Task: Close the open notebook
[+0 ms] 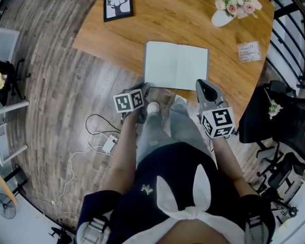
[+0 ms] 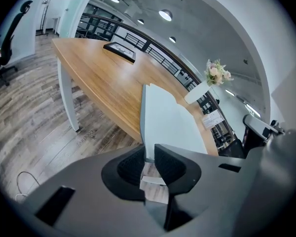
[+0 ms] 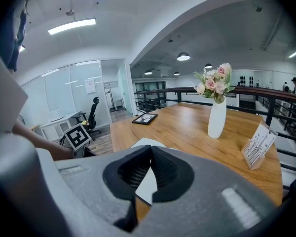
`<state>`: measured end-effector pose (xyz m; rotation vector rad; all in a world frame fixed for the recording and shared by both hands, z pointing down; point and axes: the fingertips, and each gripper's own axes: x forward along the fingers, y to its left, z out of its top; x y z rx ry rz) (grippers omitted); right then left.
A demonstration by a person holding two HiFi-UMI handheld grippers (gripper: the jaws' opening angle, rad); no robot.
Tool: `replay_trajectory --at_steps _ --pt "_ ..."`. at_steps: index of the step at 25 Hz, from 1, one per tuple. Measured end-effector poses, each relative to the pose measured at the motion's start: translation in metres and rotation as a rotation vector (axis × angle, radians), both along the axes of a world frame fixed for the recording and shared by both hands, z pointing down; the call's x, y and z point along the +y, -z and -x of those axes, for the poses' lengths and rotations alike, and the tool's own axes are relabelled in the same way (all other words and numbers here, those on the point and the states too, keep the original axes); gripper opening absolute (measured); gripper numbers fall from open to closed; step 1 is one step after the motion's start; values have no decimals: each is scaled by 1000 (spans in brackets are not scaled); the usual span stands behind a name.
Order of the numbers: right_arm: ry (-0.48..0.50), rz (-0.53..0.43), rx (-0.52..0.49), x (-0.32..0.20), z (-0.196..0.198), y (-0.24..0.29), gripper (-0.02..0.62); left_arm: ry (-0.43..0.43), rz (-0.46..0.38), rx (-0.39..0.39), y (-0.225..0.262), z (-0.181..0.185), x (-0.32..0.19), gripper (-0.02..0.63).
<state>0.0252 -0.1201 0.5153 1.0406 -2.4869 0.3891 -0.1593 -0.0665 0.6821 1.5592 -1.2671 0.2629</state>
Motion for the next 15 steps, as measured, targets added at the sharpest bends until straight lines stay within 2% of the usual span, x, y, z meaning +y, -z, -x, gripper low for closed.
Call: replay_trajectory --at_steps 15 --pt "-38 -38 -9 -3 -19 15 -2 -30 -53 -41 34 -1 -3 58"
